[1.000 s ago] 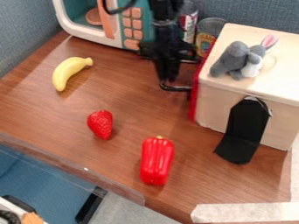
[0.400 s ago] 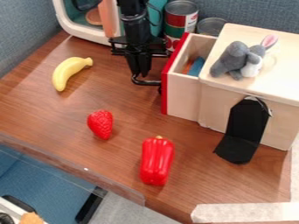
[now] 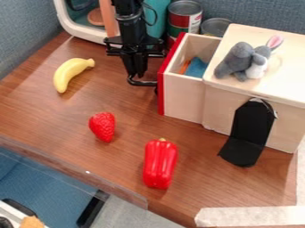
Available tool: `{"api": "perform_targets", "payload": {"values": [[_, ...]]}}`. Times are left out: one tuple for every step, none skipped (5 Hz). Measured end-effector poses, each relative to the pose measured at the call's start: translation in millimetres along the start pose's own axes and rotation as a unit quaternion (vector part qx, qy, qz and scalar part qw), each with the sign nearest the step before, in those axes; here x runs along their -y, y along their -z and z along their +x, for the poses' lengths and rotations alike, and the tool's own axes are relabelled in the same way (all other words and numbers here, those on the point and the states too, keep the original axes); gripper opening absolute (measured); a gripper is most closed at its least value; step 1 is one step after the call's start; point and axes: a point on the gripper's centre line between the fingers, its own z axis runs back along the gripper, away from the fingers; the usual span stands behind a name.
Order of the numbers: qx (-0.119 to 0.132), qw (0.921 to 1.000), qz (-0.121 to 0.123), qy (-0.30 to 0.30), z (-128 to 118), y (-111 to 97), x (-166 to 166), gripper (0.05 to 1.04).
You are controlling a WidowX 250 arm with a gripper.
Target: Open the closed drawer
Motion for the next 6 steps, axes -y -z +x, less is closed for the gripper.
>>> {"api": "perform_targets", "payload": {"values": [[0.0, 1.0, -0.003, -0.001, 0, 0, -1, 0.13], [0.0, 1.0, 0.0, -0.001, 0, 0, -3, 0.17], [0.0, 1.0, -0.003, -0.009, 0, -1, -10, 0.401], [0.016, 0.9998, 0.004, -0.014, 1, -21, -14, 0.692], [0.059, 0.9982, -0.008, 0.008, 3, -64, -10, 0.961], [0.063, 0.9974, -0.019, 0.029, -3, -87, -5, 1.007]]}}
